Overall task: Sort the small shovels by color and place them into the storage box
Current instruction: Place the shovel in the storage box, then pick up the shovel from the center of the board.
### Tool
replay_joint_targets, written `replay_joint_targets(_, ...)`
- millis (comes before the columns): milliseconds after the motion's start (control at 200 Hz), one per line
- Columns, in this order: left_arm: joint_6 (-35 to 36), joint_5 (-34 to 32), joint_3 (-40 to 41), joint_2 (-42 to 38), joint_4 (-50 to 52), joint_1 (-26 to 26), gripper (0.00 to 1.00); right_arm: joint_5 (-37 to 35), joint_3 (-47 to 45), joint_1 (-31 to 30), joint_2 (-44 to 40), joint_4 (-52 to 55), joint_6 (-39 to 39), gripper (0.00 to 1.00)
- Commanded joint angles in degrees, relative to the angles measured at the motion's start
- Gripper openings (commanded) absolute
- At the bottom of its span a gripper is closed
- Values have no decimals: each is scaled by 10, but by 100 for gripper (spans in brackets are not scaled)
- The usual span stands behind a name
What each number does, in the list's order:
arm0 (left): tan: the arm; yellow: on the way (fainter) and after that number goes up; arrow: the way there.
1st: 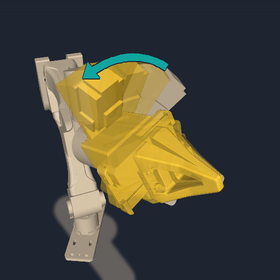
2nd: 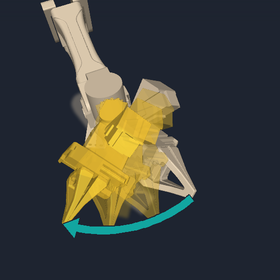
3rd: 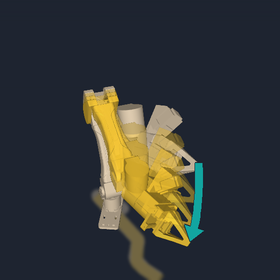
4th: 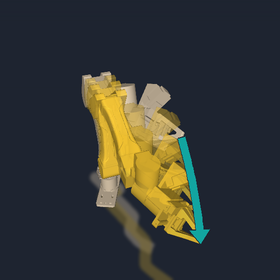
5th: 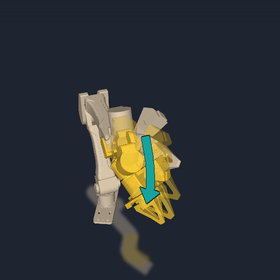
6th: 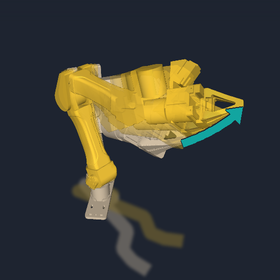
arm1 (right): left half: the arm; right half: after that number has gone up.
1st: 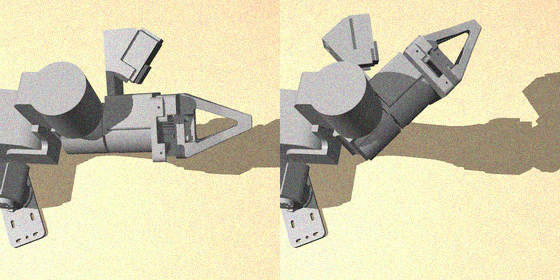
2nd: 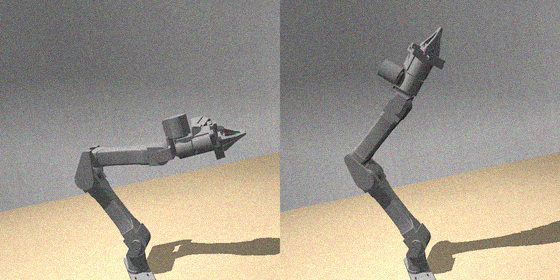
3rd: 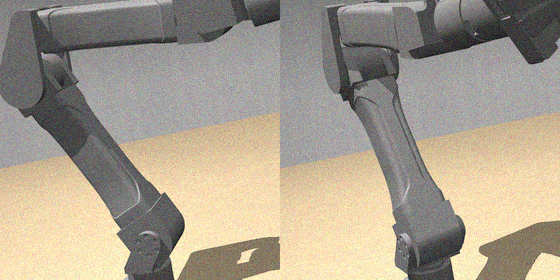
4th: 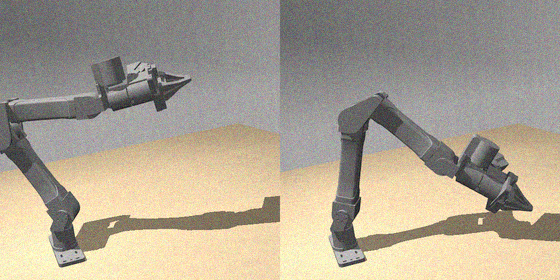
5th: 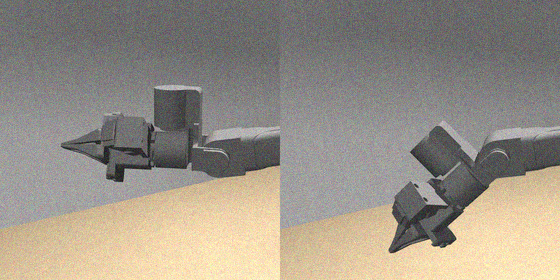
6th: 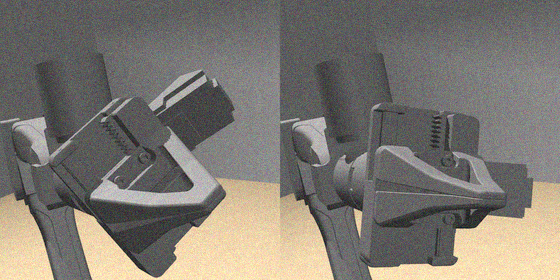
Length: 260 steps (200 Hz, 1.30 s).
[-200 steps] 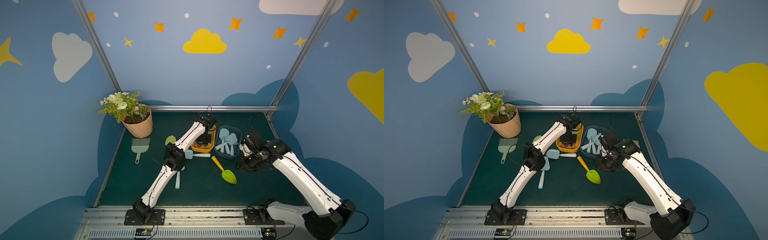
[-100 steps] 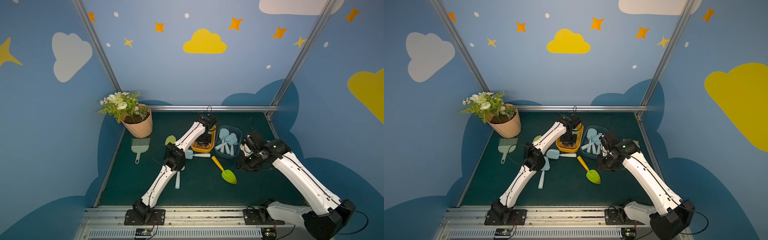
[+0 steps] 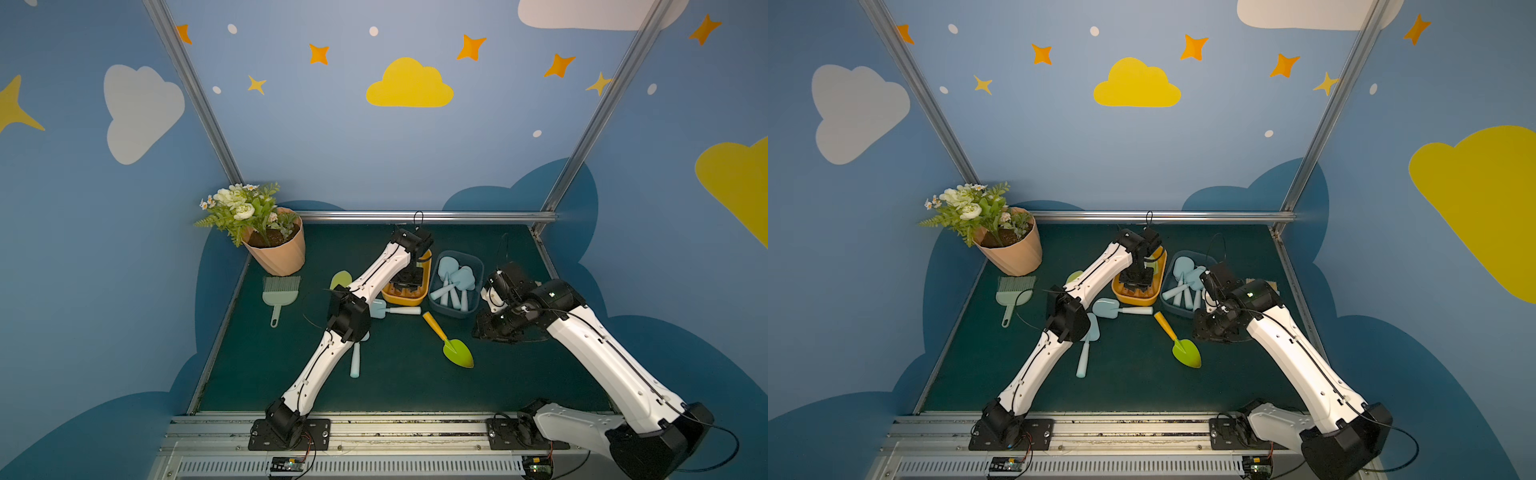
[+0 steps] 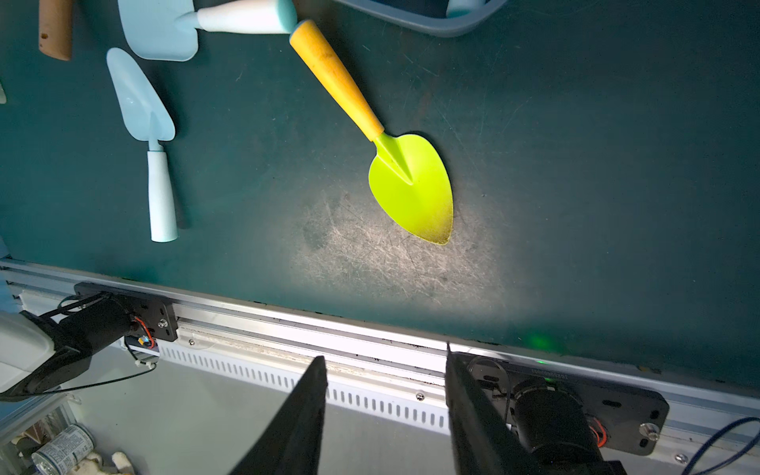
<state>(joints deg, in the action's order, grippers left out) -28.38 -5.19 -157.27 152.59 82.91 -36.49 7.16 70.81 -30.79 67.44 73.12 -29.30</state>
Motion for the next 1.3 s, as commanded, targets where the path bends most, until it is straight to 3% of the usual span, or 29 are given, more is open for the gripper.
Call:
replay_joint_targets(0,18,-28,-1,-77,-2,-7,27,0,9,2,-10,2,7,48)
replay_joint_targets(175,28,-82,13,-165,7,-17,34,-4,37,0,5,0,-1,48)
replay_joint_targets(350,8,-141,98,-291,24,-17,37,-14,78,-17,36,-7,-30,48)
replay_joint_targets(470,-14,-186,209,-389,31,-17,37,-22,102,-44,61,-15,-59,47)
replay_joint_targets(621,-53,-223,415,-535,-8,-9,38,-48,123,-89,92,-20,-107,48)
replay_joint_targets(756,-82,-218,603,-678,-71,28,40,-48,129,-146,138,-56,-144,48)
replay_joint_targets(911,-104,-193,733,-812,-94,94,40,-33,157,-228,223,-105,-182,49)
replay_joint_targets(1086,-100,-180,787,-900,-72,170,42,-14,218,-316,334,-167,-225,51)
replay_joint_targets(1296,-89,-177,805,-946,-50,214,43,18,332,-363,471,-171,-258,53)
